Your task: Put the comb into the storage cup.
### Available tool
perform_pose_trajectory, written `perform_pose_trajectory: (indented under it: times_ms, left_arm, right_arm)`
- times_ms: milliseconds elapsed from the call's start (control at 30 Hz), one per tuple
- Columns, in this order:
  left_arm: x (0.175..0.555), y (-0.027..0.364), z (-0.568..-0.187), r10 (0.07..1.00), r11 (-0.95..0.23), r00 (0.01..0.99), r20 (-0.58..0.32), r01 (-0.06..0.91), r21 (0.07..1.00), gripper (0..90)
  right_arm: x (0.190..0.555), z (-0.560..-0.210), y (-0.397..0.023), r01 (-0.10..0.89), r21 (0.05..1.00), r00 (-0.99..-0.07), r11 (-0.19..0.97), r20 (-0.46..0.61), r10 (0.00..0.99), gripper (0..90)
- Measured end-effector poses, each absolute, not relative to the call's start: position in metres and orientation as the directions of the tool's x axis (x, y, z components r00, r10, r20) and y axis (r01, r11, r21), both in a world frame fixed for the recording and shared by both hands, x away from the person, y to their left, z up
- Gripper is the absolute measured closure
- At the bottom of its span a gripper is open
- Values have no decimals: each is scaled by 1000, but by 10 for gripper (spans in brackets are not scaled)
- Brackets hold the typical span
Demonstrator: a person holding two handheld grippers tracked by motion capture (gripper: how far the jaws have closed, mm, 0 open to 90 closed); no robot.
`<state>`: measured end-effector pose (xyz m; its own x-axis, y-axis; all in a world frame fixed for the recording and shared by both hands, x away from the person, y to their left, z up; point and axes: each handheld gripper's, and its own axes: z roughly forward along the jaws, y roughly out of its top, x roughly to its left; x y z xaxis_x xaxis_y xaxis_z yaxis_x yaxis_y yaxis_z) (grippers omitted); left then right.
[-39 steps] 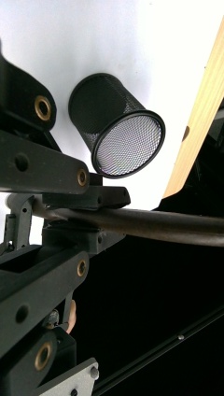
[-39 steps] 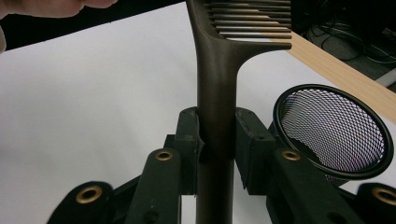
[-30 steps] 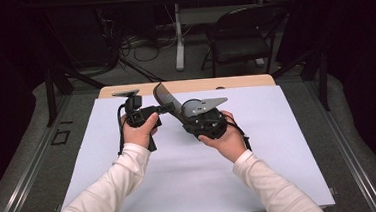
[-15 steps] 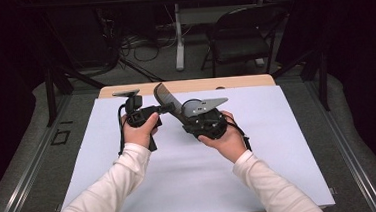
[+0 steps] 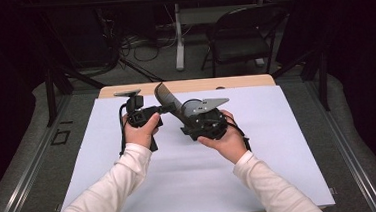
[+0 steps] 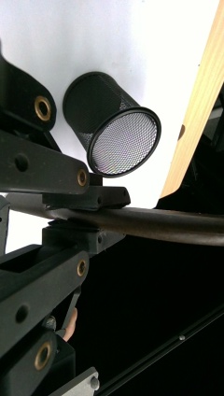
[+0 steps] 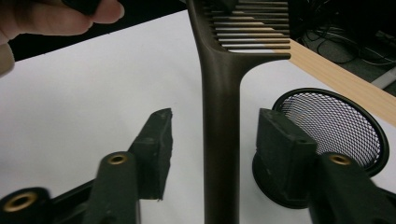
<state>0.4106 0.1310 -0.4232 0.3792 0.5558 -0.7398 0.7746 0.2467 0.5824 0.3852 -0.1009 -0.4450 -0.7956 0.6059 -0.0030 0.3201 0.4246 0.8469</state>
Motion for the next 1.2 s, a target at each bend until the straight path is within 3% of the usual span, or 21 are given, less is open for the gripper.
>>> perform_pose_trajectory:
  times_ms: [467,1200]
  left_arm:
    - [409,132,-421,571,238,402,-716,753,613,840]
    - [405,130,-413,627,197,471,-620,675,711,840]
  right_arm:
    - [382,-445,-99,319,853,-762,412,-27,647,186]
    - [380,-441,-101,341,857,-738,387,-11,675,107]
